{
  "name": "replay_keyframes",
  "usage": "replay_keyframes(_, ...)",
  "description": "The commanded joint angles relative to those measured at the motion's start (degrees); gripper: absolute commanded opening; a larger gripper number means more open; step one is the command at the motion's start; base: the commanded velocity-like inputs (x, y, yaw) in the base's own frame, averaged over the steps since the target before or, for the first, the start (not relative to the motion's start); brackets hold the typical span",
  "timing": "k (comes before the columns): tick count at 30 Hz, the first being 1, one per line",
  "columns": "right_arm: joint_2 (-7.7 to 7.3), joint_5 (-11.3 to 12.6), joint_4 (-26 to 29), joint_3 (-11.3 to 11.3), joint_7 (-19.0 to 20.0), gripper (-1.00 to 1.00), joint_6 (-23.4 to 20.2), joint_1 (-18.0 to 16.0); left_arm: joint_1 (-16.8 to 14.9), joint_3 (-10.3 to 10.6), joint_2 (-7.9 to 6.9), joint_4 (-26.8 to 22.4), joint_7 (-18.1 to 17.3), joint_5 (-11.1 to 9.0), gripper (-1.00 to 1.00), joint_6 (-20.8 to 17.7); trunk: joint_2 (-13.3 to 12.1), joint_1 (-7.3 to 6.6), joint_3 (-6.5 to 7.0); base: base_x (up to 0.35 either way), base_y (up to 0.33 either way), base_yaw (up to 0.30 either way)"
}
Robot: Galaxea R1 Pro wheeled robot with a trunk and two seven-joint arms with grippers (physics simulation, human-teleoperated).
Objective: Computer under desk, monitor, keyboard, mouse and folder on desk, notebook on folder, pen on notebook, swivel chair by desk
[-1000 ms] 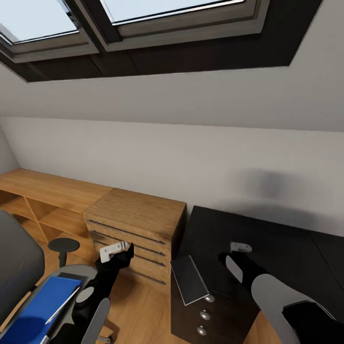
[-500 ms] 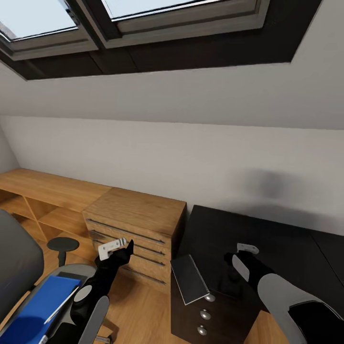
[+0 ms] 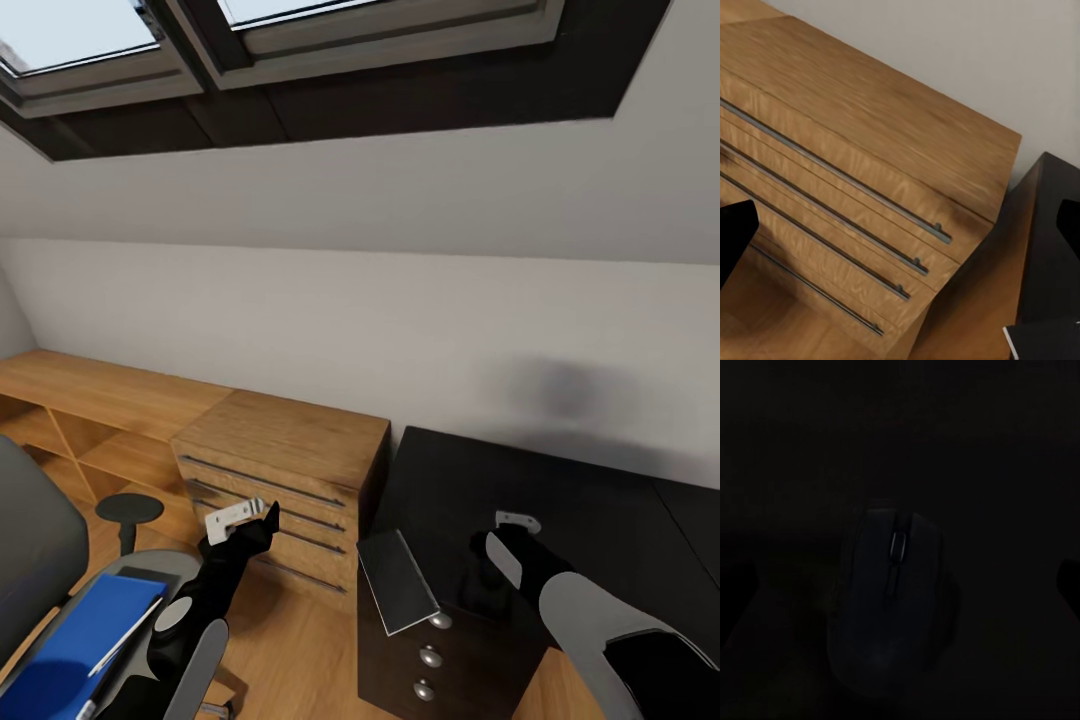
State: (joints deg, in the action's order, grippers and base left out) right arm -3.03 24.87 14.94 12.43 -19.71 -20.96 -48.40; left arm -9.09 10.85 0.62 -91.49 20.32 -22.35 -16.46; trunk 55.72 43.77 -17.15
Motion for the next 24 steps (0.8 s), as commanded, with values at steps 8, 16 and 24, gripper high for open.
replay_keyframes(8,-0.13,0.53,0.35,0.49,-0.25,1.0,-2.07,-0.02,-0.05,0.06,-0.01,-0.09,0.49,-0.48,1.0,-0.15,3.28,1.77,-1.52,0.0,0.0,0.0)
replay_keyframes(16,-0.14,0.53,0.36,0.49,-0.22,1.0,-2.15,-0.02,-0.05,0.06,-0.01,-0.09,0.51,-0.47,1.0,-0.15,6.49,3.53,-2.95,0.0,0.0,0.0)
replay_keyframes(24,-0.14,0.53,0.36,0.49,-0.2,1.0,-2.16,-0.02,-0.05,0.05,-0.01,-0.09,0.51,-0.42,1.0,-0.15,9.7,5.28,-4.39,0.0,0.0,0.0)
